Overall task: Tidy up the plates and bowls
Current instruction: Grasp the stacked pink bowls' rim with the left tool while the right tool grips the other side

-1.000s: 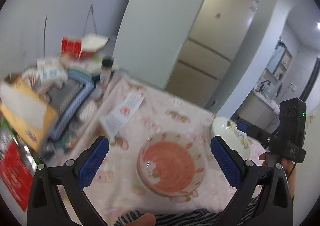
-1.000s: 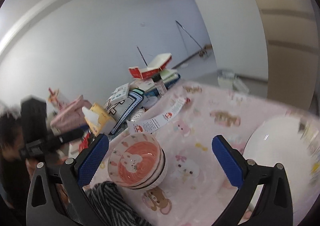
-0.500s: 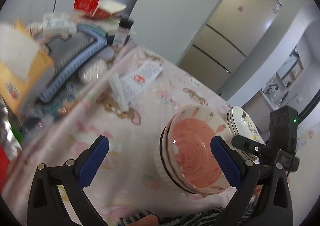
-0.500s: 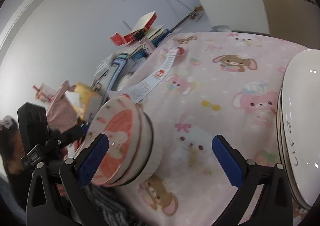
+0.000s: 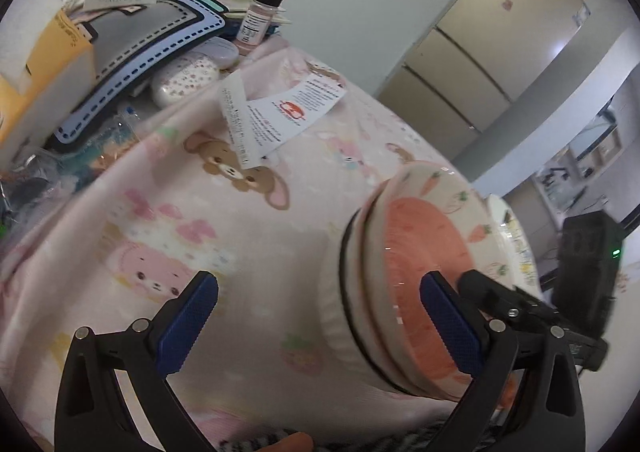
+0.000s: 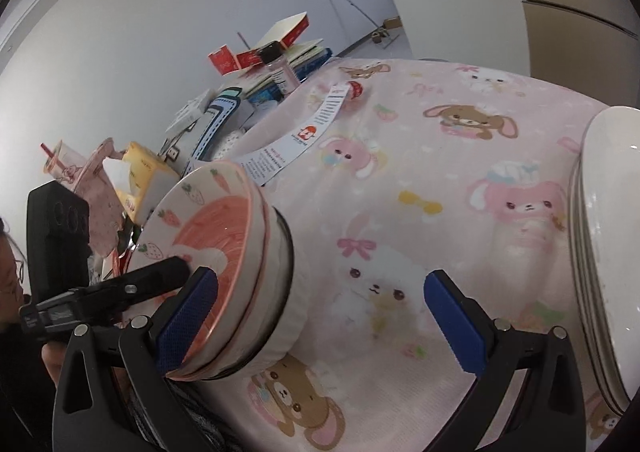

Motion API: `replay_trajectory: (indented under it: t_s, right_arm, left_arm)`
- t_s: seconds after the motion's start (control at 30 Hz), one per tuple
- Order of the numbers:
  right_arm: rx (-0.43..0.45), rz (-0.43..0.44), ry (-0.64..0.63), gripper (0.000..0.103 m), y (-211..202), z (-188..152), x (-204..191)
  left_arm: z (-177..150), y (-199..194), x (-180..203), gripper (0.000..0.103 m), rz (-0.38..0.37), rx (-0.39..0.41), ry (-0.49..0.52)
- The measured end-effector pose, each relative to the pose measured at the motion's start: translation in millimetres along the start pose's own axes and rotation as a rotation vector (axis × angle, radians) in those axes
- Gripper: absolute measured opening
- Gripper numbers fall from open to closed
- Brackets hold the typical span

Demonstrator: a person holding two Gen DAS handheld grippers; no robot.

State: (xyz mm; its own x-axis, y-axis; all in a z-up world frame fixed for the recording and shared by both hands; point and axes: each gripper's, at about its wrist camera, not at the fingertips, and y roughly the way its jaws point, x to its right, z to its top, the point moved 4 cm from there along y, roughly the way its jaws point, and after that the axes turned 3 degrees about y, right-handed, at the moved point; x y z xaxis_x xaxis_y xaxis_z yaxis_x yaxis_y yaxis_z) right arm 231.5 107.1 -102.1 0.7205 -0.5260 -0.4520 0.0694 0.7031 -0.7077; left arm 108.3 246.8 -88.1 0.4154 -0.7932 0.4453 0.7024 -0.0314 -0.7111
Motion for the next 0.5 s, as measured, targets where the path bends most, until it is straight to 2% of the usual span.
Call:
replay_trajectory:
  t_s: [0.2,0.37,0.43,0.5]
  right_arm:
    - [-0.028,0.02,-0.001,0.103,10,-4,2]
    - [-0.037,0.061,-0.012,0.101,13,-7,0]
    - [-0.05,0.095,-0.002,0.096,14,-9,-1]
    - [-0.068,0.14,0.017,0.093,16,-11,-2]
  left_arm:
    - [0,7,-4,0.099,-0.072,-0.011,-0.029]
    - [0,2,3,0.083,-0.098,0.02,0.001]
    - [0,5,7,0.073,-0.108,0.008,0.01]
    - [0,7,8,0.067,-0.127,0.0,0.006]
